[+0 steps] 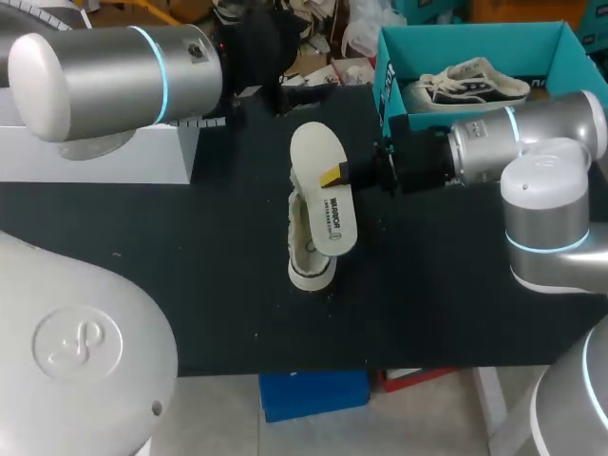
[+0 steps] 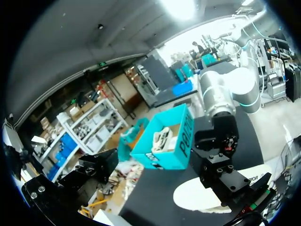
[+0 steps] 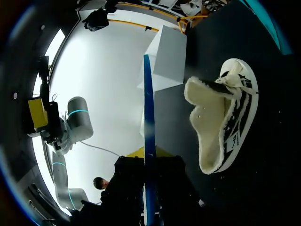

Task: Take the shoe out of the shoebox, open the shoe tongue, remove and reinsert the insole, then place the shoe into the shoebox

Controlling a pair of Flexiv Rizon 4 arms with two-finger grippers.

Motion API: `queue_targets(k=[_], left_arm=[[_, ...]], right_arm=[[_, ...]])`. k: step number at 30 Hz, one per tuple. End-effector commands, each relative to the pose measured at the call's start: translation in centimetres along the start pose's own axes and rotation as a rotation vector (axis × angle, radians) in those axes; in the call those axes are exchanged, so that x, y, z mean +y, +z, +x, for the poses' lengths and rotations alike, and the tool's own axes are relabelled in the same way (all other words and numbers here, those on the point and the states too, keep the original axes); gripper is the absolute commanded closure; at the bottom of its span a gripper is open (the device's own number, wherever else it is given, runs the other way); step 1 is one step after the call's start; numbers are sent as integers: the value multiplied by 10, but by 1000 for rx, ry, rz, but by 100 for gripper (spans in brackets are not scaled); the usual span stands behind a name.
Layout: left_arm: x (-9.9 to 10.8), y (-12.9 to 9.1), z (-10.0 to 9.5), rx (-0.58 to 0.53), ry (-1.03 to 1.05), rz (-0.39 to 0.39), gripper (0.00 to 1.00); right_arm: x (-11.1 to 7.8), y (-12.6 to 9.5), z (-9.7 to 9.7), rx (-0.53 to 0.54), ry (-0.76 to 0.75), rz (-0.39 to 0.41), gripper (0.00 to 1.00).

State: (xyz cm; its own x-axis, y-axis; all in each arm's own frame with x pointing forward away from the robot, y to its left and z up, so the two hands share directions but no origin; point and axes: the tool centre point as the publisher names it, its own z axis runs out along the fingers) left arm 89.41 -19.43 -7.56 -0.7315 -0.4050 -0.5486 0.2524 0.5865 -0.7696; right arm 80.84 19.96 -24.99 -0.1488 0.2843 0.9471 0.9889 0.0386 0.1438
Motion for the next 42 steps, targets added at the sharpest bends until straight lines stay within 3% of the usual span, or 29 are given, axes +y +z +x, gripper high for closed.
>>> queue_targets(k=[1, 5, 17, 22, 32, 35, 42], left_arm=[[3, 0, -4, 338, -76, -78, 0], [6, 7, -2, 338, -189, -190, 0], [4, 5, -19, 313, -383, -138, 0], [9, 7, -20, 362, -484, -112, 0], [42, 9, -24, 394, -778, -287, 0], [37, 9, -23, 455, -652, -278, 0], [12, 7, 7, 764, 16, -288, 0]], right_arm=[[0, 2, 0, 0, 0, -2, 100], [0, 2, 0, 0, 0, -2, 100], [0, 2, 0, 0, 0, -2, 100], [0, 2, 0, 0, 0, -2, 100], [0, 2, 0, 0, 0, -2, 100], [0, 2, 0, 0, 0, -2, 100], [0, 2, 0, 0, 0, -2, 100]])
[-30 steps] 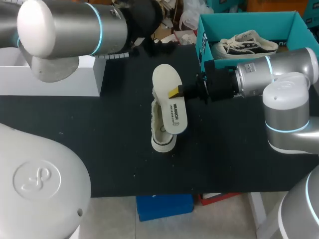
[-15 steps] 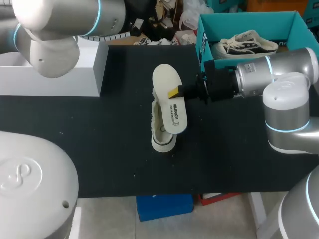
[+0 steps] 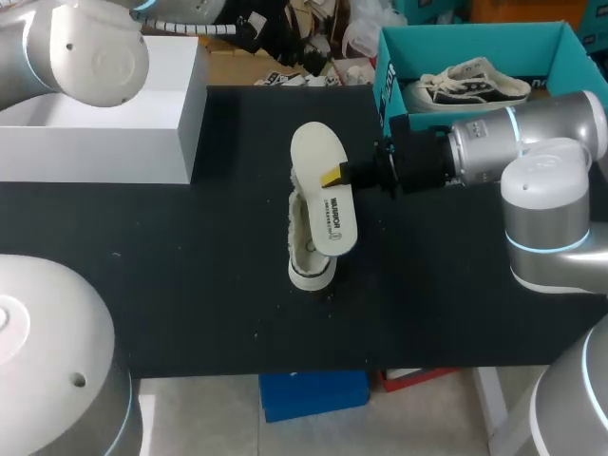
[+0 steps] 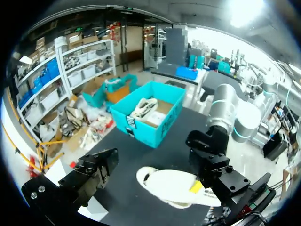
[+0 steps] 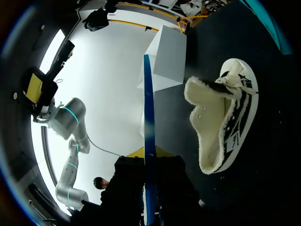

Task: Take the shoe out of the shoebox, open the shoe tongue, remove and reinsert the insole, then place the shoe into the shoebox

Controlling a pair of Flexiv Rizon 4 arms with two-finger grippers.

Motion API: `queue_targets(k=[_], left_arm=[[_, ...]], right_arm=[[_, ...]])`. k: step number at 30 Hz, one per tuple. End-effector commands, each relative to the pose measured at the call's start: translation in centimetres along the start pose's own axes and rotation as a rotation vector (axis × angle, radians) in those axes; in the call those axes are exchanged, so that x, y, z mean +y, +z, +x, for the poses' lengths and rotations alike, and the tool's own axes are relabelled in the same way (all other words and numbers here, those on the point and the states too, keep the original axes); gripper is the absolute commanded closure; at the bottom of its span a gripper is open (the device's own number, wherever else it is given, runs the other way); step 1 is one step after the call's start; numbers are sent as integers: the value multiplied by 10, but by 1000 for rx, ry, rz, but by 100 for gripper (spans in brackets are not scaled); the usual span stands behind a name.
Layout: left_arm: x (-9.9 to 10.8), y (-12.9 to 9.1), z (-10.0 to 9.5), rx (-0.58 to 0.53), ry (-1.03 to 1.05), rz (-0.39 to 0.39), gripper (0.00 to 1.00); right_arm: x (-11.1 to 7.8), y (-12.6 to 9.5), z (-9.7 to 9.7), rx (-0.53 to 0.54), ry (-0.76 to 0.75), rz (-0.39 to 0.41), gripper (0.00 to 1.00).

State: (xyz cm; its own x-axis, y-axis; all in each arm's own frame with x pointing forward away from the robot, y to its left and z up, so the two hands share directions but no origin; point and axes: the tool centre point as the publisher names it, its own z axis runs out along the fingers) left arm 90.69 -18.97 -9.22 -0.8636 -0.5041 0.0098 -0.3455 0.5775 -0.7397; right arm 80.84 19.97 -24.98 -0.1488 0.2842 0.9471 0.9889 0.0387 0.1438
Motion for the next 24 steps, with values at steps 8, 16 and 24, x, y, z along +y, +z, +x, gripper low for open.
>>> queue_targets(k=[8, 16, 24], left_arm=[[6, -6, 40, 355, 913, -262, 0], [6, -6, 40, 355, 913, -262, 0], [4, -3, 62, 425, 1362, -180, 0]], right_arm=[[0, 2, 0, 0, 0, -2, 100], [0, 2, 0, 0, 0, -2, 100], [0, 2, 0, 0, 0, -2, 100]])
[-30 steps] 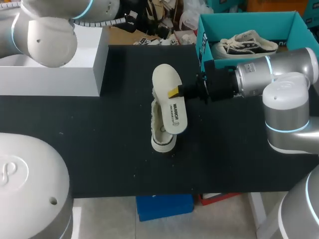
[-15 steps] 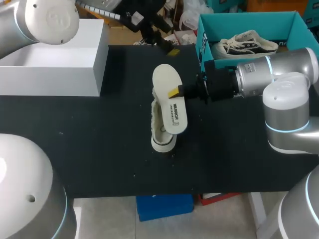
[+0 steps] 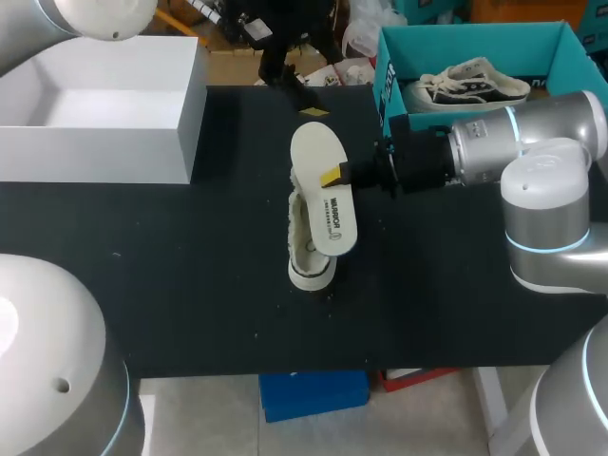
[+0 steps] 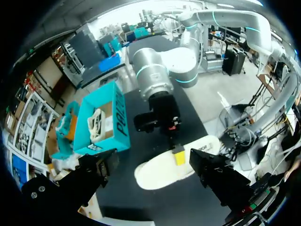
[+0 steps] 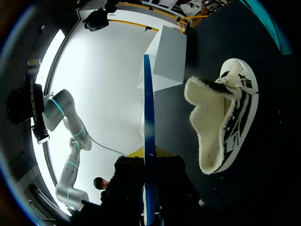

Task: Take the shoe out of the shoebox, open the shoe tongue, remove and reinsert the insole, then place the shoe into the shoebox

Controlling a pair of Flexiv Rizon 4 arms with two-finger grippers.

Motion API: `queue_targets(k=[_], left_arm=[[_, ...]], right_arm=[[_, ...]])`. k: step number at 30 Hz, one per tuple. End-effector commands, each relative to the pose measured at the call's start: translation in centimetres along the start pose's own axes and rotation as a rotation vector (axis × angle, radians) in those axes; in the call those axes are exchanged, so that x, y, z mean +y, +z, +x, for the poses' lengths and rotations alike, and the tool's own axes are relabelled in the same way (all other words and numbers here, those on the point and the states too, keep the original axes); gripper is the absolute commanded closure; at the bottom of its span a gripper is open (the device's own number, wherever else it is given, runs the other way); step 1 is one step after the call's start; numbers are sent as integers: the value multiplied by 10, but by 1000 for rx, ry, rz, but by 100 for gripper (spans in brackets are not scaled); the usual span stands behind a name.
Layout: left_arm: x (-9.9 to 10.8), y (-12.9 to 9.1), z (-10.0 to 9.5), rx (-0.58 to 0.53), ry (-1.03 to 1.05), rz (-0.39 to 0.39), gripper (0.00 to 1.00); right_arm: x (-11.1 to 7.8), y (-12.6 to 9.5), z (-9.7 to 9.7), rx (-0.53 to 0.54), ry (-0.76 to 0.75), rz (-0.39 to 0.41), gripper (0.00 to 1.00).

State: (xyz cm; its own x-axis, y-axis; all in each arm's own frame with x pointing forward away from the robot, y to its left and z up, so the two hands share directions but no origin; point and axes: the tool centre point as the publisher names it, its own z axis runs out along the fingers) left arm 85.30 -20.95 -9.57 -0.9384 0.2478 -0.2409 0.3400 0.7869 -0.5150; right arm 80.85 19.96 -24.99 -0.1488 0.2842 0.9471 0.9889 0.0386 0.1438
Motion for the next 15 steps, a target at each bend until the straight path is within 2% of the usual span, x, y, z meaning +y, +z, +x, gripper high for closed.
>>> queue_targets(k=[1, 2, 3, 6, 7, 11, 15], left_arm=[[-8, 2, 2, 89, 641, -99, 0], [-8, 3, 4, 84, 674, -113, 0], [-8, 3, 6, 82, 711, -95, 0], [-7, 8, 12, 88, 774, -160, 0], [-7, 9, 14, 96, 809, -135, 0], [-8, 10, 19, 142, 836, -142, 0], [-8, 10, 19, 142, 836, -142, 0]], right_arm=[[0, 2, 0, 0, 0, -2, 100], [0, 2, 0, 0, 0, -2, 100], [0, 2, 0, 0, 0, -2, 100], [0, 2, 0, 0, 0, -2, 100], [0, 2, 0, 0, 0, -2, 100], [0, 2, 0, 0, 0, -2, 100], [0, 2, 0, 0, 0, -2, 100]])
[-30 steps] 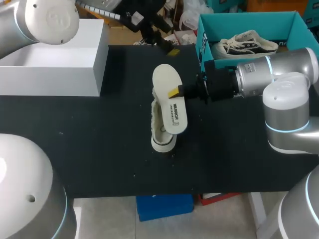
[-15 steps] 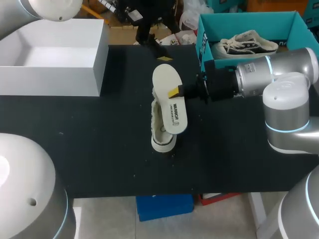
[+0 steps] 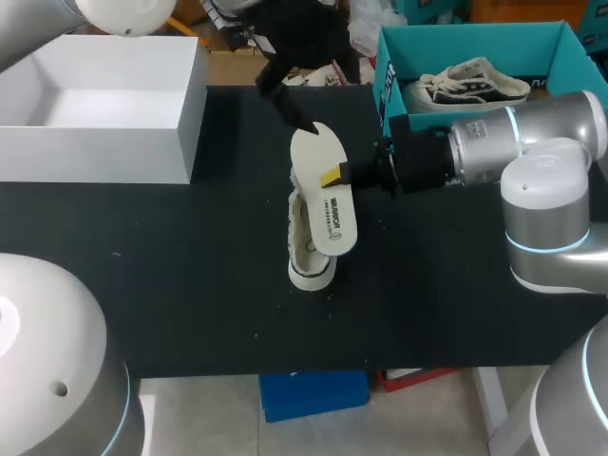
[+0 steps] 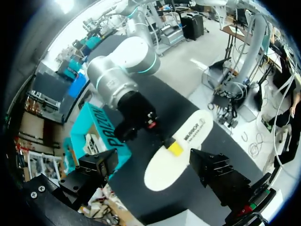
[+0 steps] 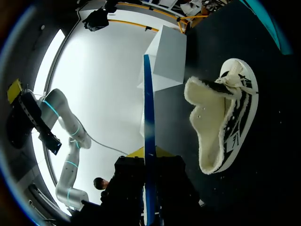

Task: Take the shoe out of the shoebox, open the shoe tongue, remove and reinsert the insole, then place the shoe into the shoebox

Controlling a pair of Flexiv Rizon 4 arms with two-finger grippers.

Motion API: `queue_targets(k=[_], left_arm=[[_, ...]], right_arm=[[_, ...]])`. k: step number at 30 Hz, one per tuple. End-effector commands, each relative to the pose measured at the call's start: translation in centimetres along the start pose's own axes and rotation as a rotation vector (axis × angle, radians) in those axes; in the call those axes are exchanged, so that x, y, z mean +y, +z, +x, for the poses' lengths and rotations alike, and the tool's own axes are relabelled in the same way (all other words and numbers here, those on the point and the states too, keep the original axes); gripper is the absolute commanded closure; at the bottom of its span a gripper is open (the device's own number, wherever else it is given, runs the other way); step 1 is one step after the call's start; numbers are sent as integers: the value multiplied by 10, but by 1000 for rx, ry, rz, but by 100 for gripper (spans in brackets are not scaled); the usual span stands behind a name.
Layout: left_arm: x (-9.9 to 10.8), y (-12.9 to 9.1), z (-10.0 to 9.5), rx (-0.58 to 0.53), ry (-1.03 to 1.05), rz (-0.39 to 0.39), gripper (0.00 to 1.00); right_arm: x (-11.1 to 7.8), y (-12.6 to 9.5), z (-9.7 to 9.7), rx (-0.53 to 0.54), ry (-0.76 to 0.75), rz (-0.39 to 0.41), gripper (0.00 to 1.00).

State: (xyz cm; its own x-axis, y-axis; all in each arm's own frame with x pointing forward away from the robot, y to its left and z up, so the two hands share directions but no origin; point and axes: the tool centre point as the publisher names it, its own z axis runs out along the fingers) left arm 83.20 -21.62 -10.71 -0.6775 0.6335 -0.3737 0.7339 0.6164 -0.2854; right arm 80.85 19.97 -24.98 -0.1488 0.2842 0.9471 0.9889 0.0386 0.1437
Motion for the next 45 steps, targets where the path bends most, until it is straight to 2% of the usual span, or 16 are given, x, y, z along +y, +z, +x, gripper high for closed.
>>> queue_targets(k=[1, 8, 13, 18, 24, 37, 45], left_arm=[[0, -2, -2, 64, 354, -50, 0], [0, -2, -2, 64, 354, -50, 0], [-16, 6, 7, 11, 519, -80, 0], [-18, 17, 17, 94, 514, -86, 0], [-21, 22, 33, 137, 519, -66, 0], [-39, 16, 71, 229, 625, -96, 0], [-40, 35, 91, 215, 695, -106, 0]], right_arm=[[0, 2, 0, 0, 0, -2, 100], [0, 2, 0, 0, 0, -2, 100], [0, 2, 0, 0, 0, -2, 100], [0, 2, 0, 0, 0, -2, 100], [0, 2, 0, 0, 0, -2, 100], [0, 2, 0, 0, 0, -2, 100], [0, 2, 0, 0, 0, -2, 100]])
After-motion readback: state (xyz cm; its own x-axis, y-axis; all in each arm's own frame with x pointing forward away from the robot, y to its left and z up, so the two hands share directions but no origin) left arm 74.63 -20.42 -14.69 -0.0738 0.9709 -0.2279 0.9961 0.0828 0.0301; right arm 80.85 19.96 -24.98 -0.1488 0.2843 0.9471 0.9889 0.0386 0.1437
